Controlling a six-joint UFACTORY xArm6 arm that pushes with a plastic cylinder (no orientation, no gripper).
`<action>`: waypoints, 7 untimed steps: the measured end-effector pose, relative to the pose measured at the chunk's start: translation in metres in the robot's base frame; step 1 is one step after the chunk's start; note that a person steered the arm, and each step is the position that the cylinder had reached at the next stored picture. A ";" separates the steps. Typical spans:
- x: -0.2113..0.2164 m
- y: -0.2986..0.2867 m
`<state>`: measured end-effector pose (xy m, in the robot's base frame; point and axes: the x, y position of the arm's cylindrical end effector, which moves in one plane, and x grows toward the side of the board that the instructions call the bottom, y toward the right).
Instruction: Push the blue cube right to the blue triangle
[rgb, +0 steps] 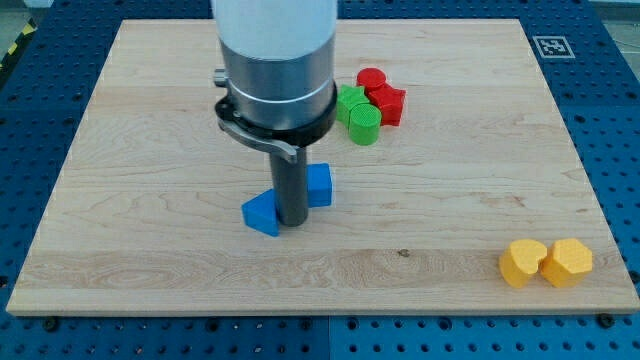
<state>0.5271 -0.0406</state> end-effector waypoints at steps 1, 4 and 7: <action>-0.014 -0.012; -0.058 -0.012; -0.055 0.040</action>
<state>0.4724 -0.0002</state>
